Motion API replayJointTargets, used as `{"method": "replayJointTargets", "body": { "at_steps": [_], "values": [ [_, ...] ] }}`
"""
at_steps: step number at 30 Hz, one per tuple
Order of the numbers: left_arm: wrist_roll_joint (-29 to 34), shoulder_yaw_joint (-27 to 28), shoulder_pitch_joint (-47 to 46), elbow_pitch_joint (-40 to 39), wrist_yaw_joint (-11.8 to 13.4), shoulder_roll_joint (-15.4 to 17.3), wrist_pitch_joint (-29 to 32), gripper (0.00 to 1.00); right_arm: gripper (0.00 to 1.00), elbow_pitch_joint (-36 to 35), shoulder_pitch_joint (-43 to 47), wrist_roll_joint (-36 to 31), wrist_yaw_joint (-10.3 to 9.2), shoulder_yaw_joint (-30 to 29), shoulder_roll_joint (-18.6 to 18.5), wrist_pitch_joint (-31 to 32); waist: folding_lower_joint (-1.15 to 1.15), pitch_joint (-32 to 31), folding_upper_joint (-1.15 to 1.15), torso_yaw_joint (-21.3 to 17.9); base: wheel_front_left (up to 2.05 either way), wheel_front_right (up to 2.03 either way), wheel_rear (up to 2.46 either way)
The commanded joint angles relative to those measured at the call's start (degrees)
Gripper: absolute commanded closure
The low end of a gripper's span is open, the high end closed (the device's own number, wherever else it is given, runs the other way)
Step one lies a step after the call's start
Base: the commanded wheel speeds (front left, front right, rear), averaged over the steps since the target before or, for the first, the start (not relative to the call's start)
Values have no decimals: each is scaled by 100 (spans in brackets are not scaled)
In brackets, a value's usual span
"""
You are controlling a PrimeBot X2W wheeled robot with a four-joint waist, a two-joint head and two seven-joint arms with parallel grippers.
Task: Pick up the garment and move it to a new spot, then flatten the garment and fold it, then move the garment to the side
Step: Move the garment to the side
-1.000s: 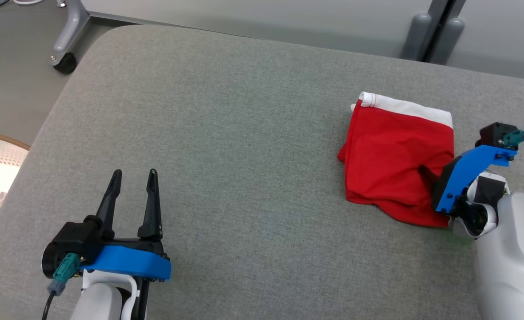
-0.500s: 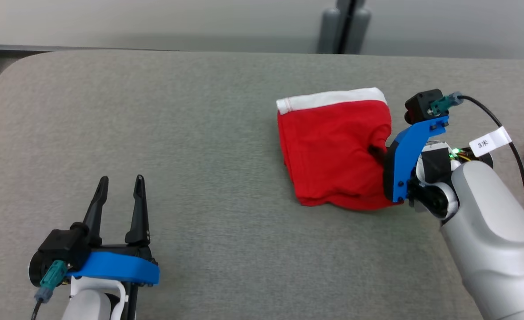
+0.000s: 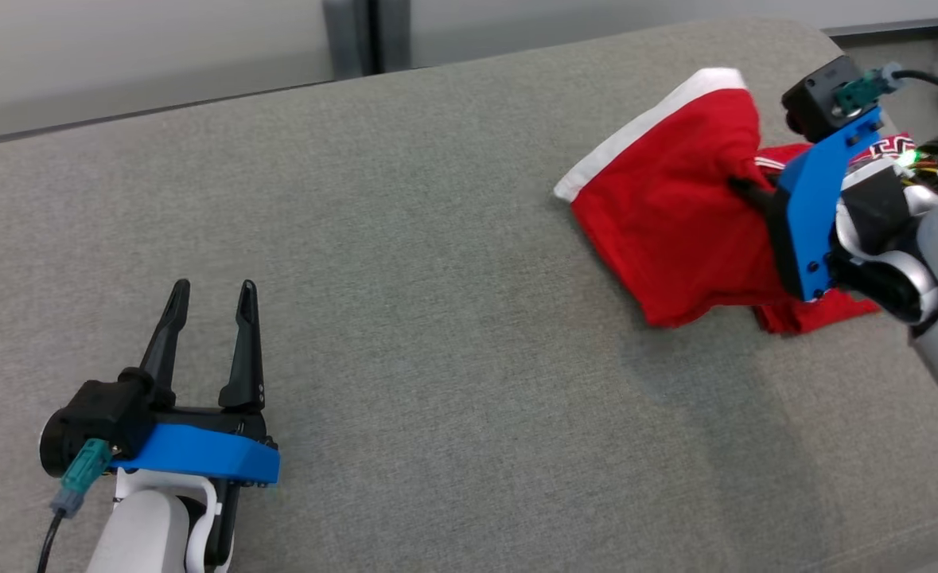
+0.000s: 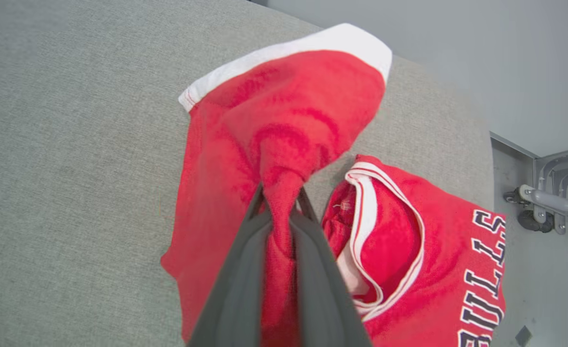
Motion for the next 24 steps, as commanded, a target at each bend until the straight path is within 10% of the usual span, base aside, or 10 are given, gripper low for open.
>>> {"method": "replayJointTargets", "body": {
  "at_steps": [1,12,20,21,22,24],
  "values": [
    [-8,-3,-120,3,-4,88,-14,0,100,33,-119,-29,1,35,-160,-93,0,81,0,-86,0,0,0],
    [29,-73,-385,-205,-4,497,136,0,100,691,-94,-711,1,-228,-1222,-770,0,740,0,-224,0,0,0],
    [68,-109,-474,-506,45,658,318,0,100,1708,-42,-1685,0,-1021,-904,-1732,0,1054,0,-194,0,0,0],
    [70,-114,-471,-534,47,661,336,0,73,1847,-23,-1809,0,-1205,-809,-1817,0,1057,0,-195,0,0,0],
    [70,-119,-466,-553,47,674,359,0,15,1981,8,-1930,0,-1367,-718,-1865,0,1056,0,-197,0,0,0],
    [61,-122,-442,-566,57,693,374,0,0,2215,53,-2163,0,-1695,-496,-1952,0,1019,0,-204,0,0,0]
  ]
}}
